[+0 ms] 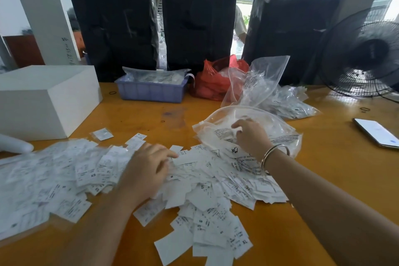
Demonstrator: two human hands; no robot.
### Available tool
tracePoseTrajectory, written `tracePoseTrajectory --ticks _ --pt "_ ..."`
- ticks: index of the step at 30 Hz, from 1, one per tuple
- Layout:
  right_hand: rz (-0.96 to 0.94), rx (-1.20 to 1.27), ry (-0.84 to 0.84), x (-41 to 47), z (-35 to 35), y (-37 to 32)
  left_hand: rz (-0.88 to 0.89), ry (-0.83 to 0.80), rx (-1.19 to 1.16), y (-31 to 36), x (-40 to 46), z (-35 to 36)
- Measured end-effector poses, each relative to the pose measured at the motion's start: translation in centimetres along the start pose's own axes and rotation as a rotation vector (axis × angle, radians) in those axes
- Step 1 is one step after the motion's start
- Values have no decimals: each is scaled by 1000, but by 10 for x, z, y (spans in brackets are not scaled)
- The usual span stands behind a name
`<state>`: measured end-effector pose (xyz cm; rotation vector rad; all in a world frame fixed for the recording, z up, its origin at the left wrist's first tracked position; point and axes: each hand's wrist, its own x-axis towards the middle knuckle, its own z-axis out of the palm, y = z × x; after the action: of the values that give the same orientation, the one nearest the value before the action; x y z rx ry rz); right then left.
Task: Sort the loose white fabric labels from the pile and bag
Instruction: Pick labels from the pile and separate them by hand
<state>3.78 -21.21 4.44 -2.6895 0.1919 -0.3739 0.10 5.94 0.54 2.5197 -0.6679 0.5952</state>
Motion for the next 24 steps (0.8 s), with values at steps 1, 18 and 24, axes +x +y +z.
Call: tracePoseTrajectory --ticks 1,18,24 --pt "31 -70 -99 3 3 4 27 -52 -43 1 -1 4" --pt "126 37 -3 12 15 17 -3 -199 -161 0 -1 17" --pt "126 382 196 3 3 11 -12 -206 -180 1 0 17"
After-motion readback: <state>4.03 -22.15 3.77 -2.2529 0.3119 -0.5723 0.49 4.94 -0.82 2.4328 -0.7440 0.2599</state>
